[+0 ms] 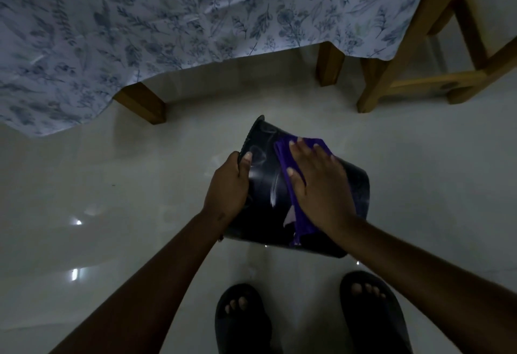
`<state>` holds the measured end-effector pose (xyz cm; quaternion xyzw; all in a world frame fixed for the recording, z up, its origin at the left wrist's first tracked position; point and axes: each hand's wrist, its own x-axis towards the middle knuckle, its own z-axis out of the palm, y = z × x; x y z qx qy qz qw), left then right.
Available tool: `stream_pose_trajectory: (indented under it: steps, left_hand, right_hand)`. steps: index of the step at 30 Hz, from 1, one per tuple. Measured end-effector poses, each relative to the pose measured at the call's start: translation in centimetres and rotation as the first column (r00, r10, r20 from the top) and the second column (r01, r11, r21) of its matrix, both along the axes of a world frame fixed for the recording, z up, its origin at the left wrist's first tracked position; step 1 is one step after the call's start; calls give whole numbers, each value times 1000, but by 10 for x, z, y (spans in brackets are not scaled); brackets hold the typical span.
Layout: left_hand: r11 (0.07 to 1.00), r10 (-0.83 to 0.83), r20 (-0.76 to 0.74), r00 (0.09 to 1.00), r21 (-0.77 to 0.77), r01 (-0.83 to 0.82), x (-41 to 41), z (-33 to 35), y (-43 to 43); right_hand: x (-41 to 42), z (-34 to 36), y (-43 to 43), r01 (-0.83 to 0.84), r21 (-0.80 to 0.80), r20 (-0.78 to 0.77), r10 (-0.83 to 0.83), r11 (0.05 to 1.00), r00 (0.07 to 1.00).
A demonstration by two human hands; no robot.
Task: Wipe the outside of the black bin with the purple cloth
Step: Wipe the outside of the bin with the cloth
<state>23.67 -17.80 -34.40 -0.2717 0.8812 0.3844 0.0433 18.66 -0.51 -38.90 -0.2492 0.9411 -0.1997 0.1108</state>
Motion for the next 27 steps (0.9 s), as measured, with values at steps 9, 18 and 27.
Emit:
stream_pose_trajectory:
  steps: [9,18,27]
  left_hand:
    - [999,43,-38,998,34,-42,6,0,5]
    - [995,92,-29,995,33,-91,-2,1,7]
    - [996,79,-34,996,-31,-80,11,1,12]
  right_hand:
    - [33,3,1,-84,17,-69,85,996,994]
    - [72,1,20,-155,85,-138,166,984,976]
    - [-39,-4,-5,83,-36,137,-78,996,987]
